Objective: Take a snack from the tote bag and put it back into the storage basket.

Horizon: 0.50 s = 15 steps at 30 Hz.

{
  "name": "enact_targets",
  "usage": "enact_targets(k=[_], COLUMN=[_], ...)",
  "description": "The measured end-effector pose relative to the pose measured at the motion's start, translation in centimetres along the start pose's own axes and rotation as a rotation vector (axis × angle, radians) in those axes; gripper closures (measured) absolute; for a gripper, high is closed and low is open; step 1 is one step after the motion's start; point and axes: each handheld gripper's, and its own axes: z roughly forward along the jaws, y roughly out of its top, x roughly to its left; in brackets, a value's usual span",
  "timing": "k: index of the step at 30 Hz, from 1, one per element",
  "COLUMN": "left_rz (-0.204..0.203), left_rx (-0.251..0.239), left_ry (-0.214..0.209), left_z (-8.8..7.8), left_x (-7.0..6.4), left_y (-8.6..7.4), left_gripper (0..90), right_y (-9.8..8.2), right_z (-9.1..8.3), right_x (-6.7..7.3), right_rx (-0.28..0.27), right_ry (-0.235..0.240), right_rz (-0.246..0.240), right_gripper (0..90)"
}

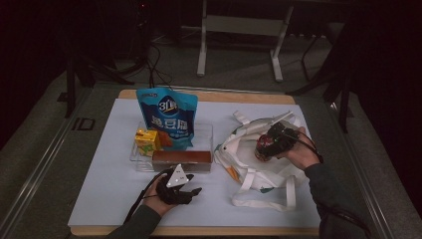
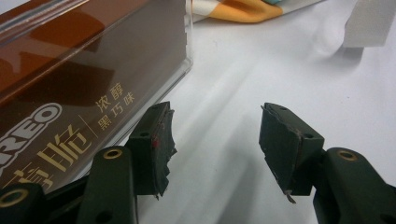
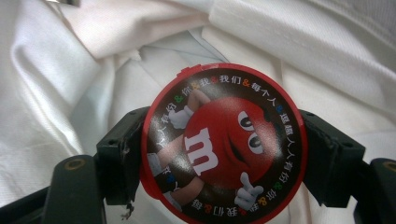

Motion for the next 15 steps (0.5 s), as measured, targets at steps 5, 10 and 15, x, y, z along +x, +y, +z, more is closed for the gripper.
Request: enact_targets(k=[5,10,15], left_rz=[0.000,0.001,0.002], left_rx=[0.000,-0.001,-0.003], left_ry=[0.000,0.001,0.002], left_z=[0.00,-0.01,-0.02], left_x=[0.01,0.00,-0.01], left_y=[0.00,0.00,-0.01], left_gripper=[44.4,44.4,44.4], right_y=[0.43,0.72,0.88], right_z=[-0.34,-0.60,-0.80], right_x=[0.38,0.64,0.97], right_rx=[-0.011,-0.018,-0.020], right_ry=[0.007,0.012,0.015], right_rz=[-0.016,-0.029,-0.040], right_gripper=[25.4,25.4,25.3])
